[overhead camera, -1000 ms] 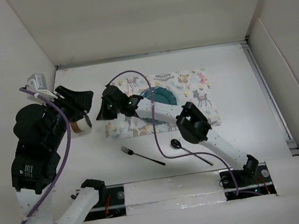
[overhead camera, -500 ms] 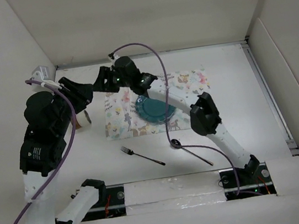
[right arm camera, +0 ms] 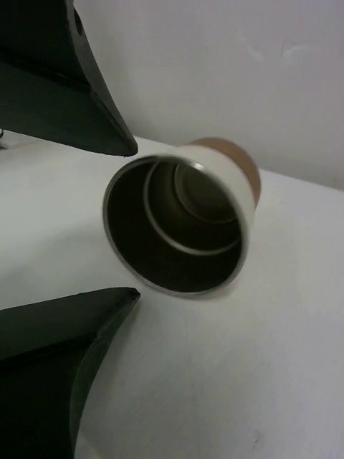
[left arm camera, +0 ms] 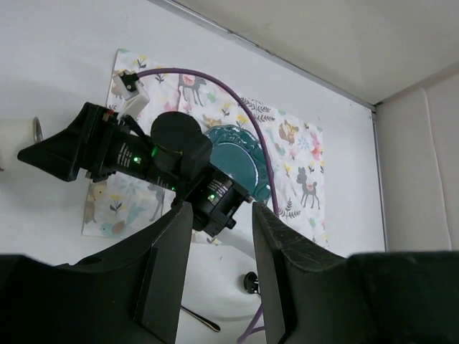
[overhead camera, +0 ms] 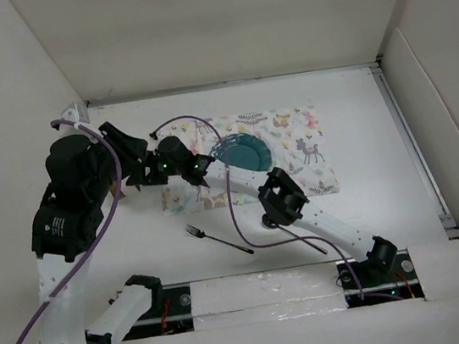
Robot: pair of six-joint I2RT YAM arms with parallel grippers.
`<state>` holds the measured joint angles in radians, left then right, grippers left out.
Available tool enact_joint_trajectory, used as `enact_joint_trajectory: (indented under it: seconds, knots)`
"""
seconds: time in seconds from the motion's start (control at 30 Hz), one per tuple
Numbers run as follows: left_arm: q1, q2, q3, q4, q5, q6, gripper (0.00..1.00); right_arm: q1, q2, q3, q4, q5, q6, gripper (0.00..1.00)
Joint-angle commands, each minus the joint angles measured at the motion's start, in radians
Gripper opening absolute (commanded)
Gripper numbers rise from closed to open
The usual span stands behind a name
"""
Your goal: Set the dinner table for one person
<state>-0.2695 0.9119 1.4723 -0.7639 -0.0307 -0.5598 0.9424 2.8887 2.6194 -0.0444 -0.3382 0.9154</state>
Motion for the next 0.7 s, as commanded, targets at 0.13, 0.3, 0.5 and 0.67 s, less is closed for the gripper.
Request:
enact_joint_trajectory:
  seconds: [0.13, 0.3, 0.5, 0.67]
  knots:
    - [-0.017, -0.015, -0.038, 0.006, 0.025, 0.031, 0.35, 0.016, 0.018, 0.077, 0.187, 0.057, 0.073, 0.69]
    - [-0.017, -0.022, -0.043, 0.003, 0.009, 0.041, 0.35, 0.026, 0.044, 0.087, 0.235, 0.044, 0.134, 0.62]
    - [-0.017, -0.041, -0.046, -0.014, -0.024, 0.047, 0.35, 0.035, 0.063, 0.079, 0.272, 0.015, 0.208, 0.56]
    - [-0.017, -0.05, -0.053, -0.014, -0.031, 0.046, 0.35, 0.035, 0.011, -0.002, 0.301, 0.011, 0.211, 0.19]
